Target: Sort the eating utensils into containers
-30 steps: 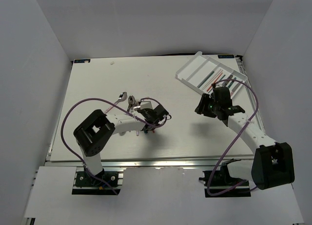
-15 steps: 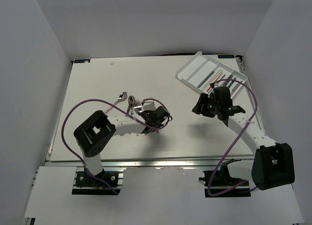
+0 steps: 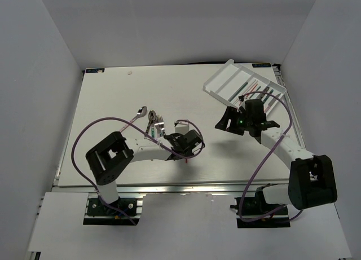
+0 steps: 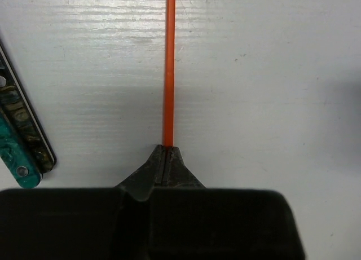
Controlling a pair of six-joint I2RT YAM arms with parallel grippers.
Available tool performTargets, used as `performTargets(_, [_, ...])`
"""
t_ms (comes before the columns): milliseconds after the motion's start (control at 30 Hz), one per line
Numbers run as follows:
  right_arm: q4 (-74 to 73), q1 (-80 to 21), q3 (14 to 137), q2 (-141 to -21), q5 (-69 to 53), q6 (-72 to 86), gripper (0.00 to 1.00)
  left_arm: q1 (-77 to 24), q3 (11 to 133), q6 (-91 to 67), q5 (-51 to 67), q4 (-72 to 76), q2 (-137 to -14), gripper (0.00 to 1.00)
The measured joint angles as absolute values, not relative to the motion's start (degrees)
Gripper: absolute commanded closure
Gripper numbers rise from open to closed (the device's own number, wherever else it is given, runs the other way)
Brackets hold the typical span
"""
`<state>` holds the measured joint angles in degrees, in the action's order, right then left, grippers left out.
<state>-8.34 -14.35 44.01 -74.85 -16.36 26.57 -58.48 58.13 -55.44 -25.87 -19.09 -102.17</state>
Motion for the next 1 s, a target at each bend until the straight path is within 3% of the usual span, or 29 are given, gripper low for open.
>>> performTargets(300, [-8.7, -14.4, 44.0, -76.8, -14.9, 26.6, 0.29, -58.8, 60.6, -53.1, -25.8, -24.3, -102.7, 1.00])
performTargets(333, [-9.0, -14.4, 44.0, -76.8, -14.7, 26.5, 0.29, -58.8, 61.3, -52.9, -25.7, -24.9, -103.3, 0.87])
performTargets(467, [-10.1, -14.5, 44.0, -76.7, -13.6, 26.1, 0.29, -58.8, 63.3, -52.1, -24.9, -25.9, -104.9, 0.78])
performTargets(900, [-13.8, -14.7, 46.1, -74.3, -11.2, 23.8, 0.29, -58.8, 66.3, -50.2, -21.8, -26.9, -107.2, 0.69])
performTargets(1000, [-14.0, -14.7, 46.2, -73.7, -11.2, 23.5, 0.29, -58.8, 66.5, -49.7, -21.4, -27.0, -107.4, 0.76])
